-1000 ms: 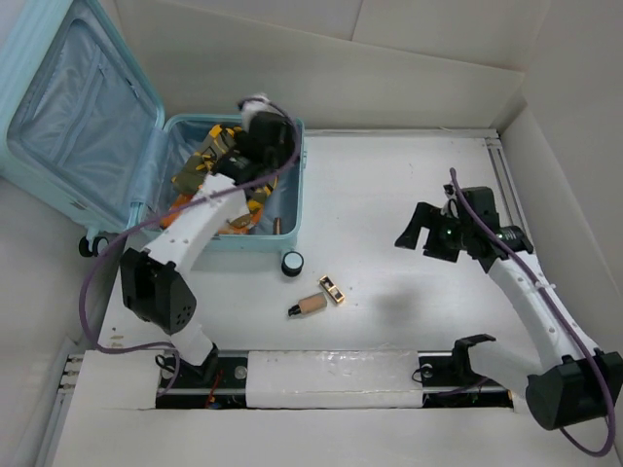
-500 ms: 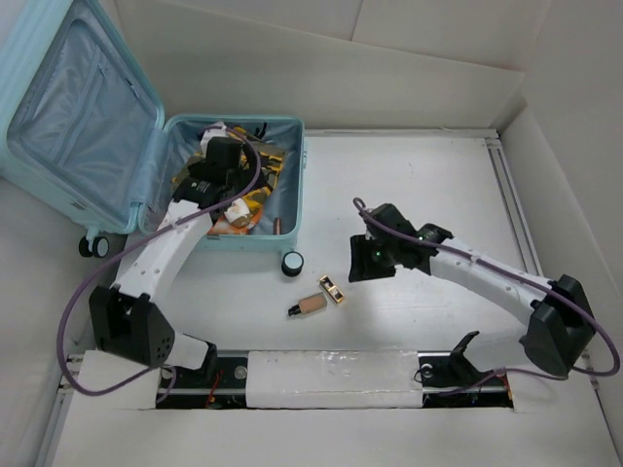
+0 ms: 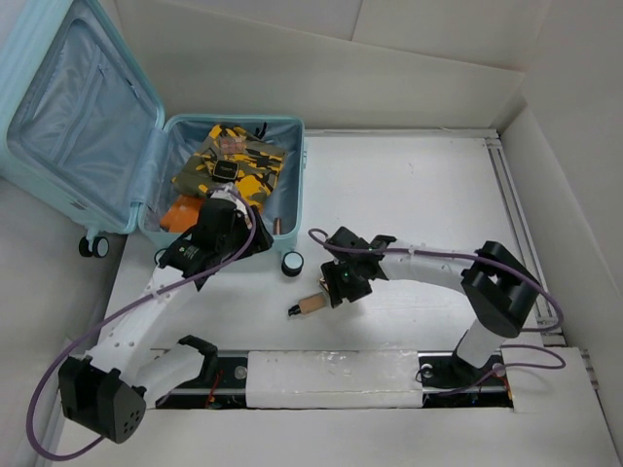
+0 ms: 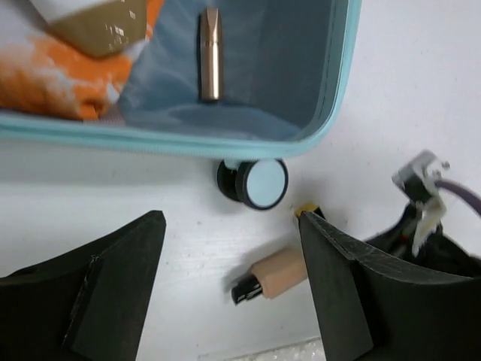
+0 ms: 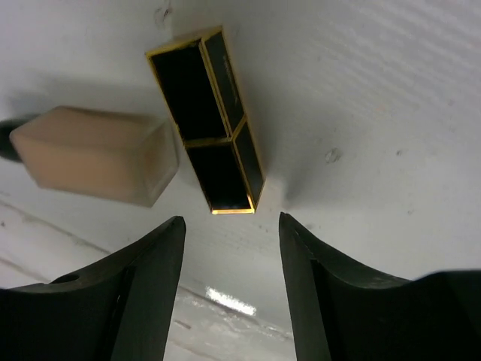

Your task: Pack the luggage

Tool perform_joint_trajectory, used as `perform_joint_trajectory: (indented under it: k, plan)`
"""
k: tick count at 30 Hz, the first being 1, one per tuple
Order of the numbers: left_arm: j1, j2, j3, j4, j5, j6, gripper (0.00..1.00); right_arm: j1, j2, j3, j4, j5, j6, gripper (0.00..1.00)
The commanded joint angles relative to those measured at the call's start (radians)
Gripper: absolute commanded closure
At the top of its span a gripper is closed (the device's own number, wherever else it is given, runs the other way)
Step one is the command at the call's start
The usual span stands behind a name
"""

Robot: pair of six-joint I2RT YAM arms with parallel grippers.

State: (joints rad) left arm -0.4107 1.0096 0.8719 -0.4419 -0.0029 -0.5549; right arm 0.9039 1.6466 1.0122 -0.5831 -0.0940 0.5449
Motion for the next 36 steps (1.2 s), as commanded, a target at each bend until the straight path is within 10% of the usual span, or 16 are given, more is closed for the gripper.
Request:
perform_joint_trajectory:
  k: [1,9,13,18,29,34,36]
  plan:
    - [0.003,-0.078,-0.033,0.003,0.083,-0.016,0.31,-0.002,0.053,0.058,0.060,0.026,-0.022,0.41]
    - [0.003,-0.100,0.024,0.034,0.132,0.021,0.29,-0.002,0.128,0.092,0.089,0.120,-0.031,0.42]
    - [0.003,-0.091,0.042,0.025,0.141,0.042,0.29,-0.002,0.151,0.130,0.098,0.111,-0.031,0.77]
    - [0.003,-0.126,0.111,-0.004,0.075,0.043,0.29,-0.002,0.121,0.262,-0.019,0.129,-0.042,0.85]
    - [0.003,-0.117,0.473,-0.124,-0.054,0.032,0.29,-0.072,0.402,1.033,-0.161,0.007,-0.077,0.84]
    - [0.003,-0.141,0.371,-0.135,0.039,0.096,0.22,-0.193,0.683,1.520,-0.150,-0.217,0.061,0.29]
    - [0.003,-0.125,0.328,-0.124,0.139,0.121,0.21,-0.244,0.650,1.487,-0.127,-0.243,0.092,0.27]
